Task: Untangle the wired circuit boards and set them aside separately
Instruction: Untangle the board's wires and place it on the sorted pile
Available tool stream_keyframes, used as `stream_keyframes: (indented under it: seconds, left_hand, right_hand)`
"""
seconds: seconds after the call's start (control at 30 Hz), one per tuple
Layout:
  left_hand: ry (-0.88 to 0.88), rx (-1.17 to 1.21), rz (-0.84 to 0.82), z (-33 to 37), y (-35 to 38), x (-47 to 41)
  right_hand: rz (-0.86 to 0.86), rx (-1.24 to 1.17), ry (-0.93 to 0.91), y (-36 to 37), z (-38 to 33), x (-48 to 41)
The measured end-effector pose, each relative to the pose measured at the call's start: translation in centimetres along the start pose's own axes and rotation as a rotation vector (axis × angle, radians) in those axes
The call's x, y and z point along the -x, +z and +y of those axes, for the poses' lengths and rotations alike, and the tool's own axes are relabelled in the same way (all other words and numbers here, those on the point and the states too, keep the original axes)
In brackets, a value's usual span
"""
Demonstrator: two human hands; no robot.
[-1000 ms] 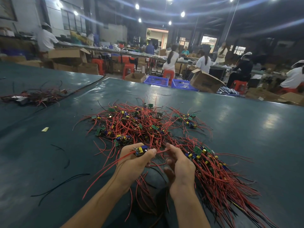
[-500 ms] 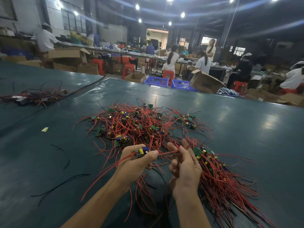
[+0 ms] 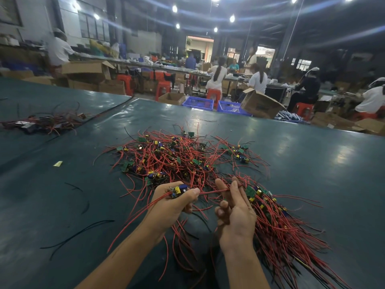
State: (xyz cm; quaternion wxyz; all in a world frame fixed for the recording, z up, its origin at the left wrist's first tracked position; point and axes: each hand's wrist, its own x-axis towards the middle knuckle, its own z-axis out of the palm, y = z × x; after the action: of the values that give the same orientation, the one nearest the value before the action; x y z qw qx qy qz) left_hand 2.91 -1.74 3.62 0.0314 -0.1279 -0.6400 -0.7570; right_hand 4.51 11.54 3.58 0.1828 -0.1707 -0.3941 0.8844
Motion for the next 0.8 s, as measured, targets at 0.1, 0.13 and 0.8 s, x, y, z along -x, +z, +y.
stream_keyframes:
  seconds: [0.1, 0.13, 0.8]
  left_hand:
    - [-0.041, -0.045, 0.057, -0.3, -0.1, -0.7]
    - [-0.088, -0.075, 0.095, -0.5, 0.0, -1.2]
    - [0.6, -1.024, 0.167, -0.6, -2.1, -0.4]
  right_hand:
    - [-0.009, 0.048, -0.007, 0.0, 0.1, -0.1]
    - [-0.011, 0.101, 0.003, 0.0, 0.2, -0.1]
    - [-0.297, 0.784, -0.507, 1.2, 2.7, 2.8]
